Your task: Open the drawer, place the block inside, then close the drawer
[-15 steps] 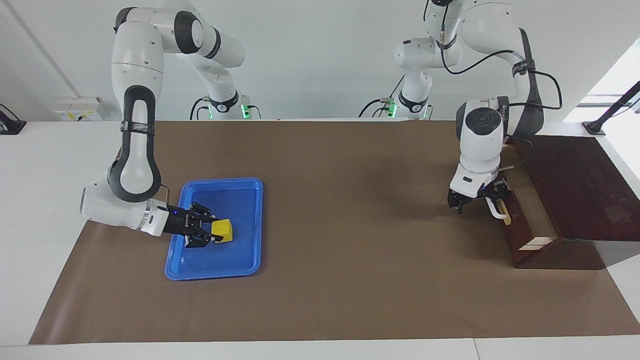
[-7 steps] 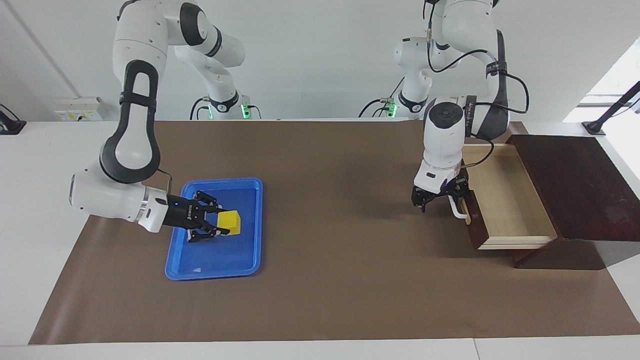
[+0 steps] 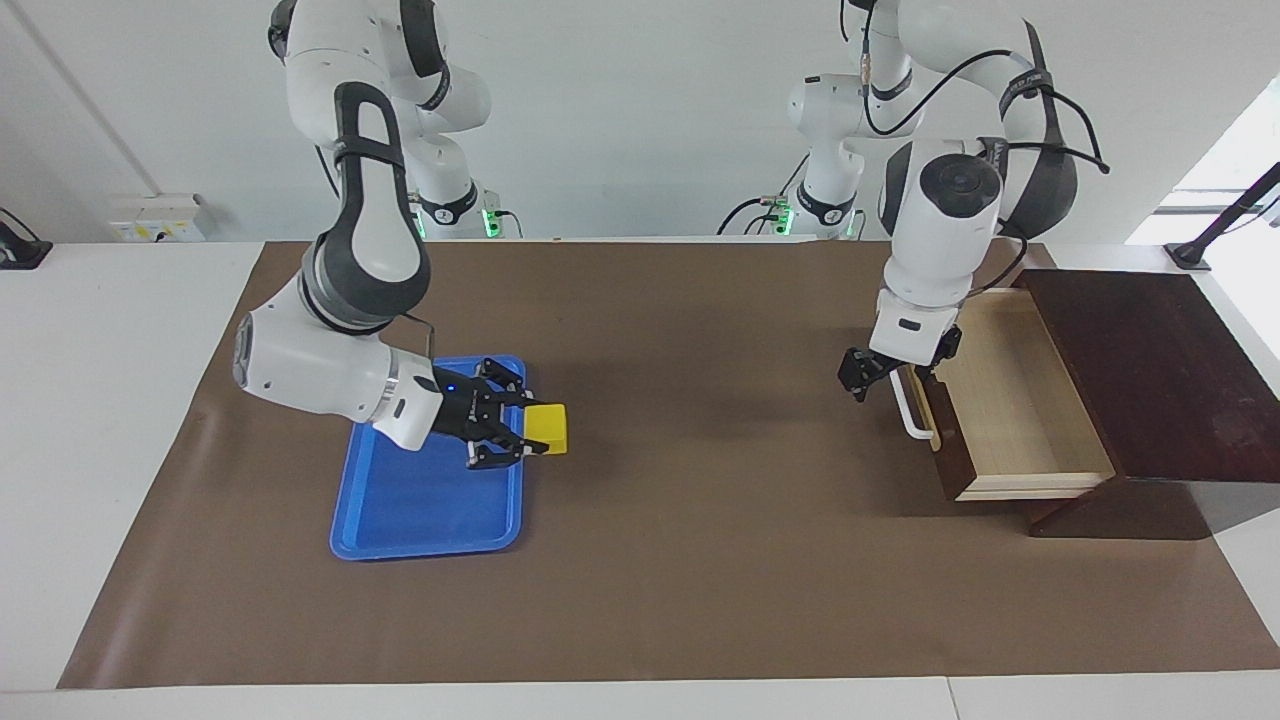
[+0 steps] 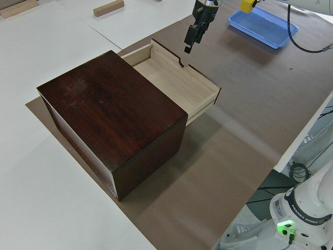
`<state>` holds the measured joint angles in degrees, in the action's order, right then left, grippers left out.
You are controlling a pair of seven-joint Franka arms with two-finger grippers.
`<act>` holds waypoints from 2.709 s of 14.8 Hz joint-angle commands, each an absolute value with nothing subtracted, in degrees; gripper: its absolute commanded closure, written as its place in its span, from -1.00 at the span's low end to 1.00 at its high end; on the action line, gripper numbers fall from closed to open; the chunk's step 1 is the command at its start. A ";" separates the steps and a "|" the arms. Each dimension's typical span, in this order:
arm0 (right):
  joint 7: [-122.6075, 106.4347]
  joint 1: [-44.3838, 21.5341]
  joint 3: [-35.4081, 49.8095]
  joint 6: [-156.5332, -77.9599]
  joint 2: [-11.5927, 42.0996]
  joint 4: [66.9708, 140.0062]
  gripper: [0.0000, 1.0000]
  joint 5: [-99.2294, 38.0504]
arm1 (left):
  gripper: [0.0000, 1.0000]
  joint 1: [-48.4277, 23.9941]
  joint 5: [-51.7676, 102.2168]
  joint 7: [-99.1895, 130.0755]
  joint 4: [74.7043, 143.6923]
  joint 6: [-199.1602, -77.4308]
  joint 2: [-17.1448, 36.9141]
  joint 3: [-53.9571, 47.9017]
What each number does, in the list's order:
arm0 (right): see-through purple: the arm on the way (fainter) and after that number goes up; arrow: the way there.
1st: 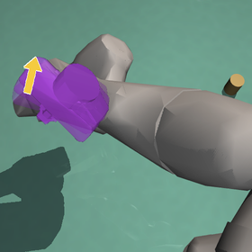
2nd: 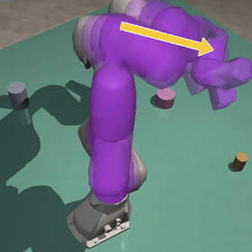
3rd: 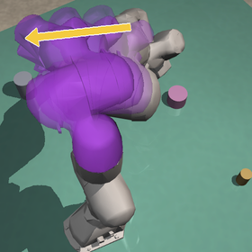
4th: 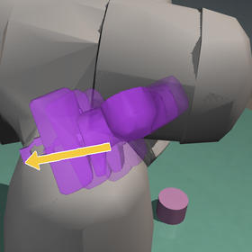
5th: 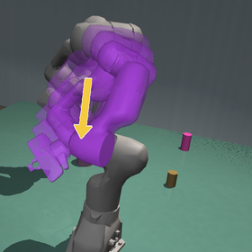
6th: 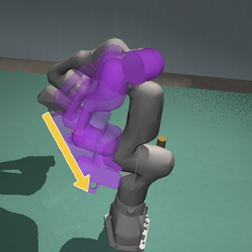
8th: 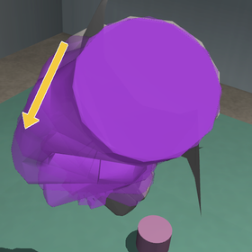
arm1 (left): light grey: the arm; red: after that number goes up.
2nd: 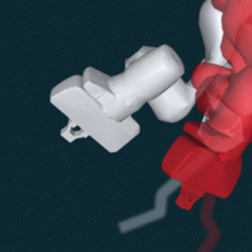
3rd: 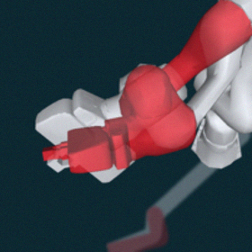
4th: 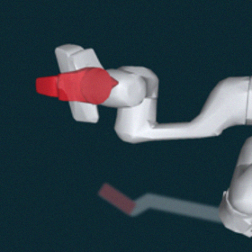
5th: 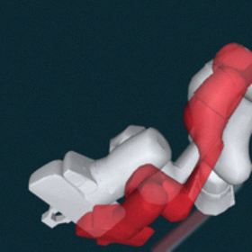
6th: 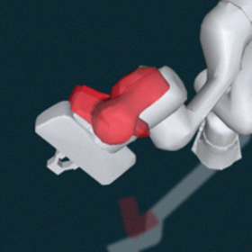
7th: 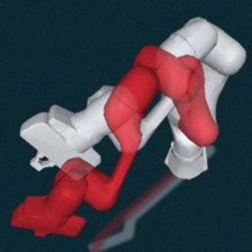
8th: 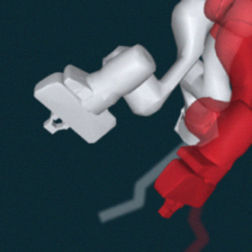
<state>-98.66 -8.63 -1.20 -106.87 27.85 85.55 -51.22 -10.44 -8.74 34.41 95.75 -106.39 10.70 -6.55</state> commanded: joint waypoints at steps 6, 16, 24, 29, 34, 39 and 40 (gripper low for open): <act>-88.08 -19.76 1.05 -123.28 26.37 85.69 1.00 -52.65 | -1.00 -13.18 -0.44 77.20 90.44 -103.27 13.36 -6.42; -80.77 -29.97 1.23 -137.72 26.54 85.78 1.00 -52.47 | -1.00 -18.81 1.49 104.50 84.90 -104.68 17.14 -6.42; -77.17 -31.55 1.23 -137.90 26.63 85.78 1.00 -52.56 | -1.00 -20.74 1.41 106.95 84.38 -108.10 18.11 -6.33; -77.17 -31.64 1.23 -137.90 26.54 85.78 1.00 -52.65 | -1.00 -21.53 1.41 107.23 81.39 -107.06 20.04 -6.33; -77.08 -31.55 1.23 -137.81 26.63 85.78 1.00 -52.65 | -0.82 -22.23 0.97 107.23 81.56 -106.70 19.78 -6.33; -77.08 -31.47 1.23 -137.72 26.54 85.78 1.00 -52.65 | -0.34 -22.32 0.70 107.23 81.65 -105.38 19.69 -6.24; -77.08 -31.46 1.32 -137.72 26.54 85.78 1.00 -52.73 | -0.17 -22.32 0.62 107.31 81.74 -105.38 19.69 -6.24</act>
<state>-77.90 -31.42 1.20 -137.20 26.93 85.48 -51.33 -21.35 0.44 106.58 83.54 -107.30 18.88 -7.22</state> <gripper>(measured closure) 0.449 0.264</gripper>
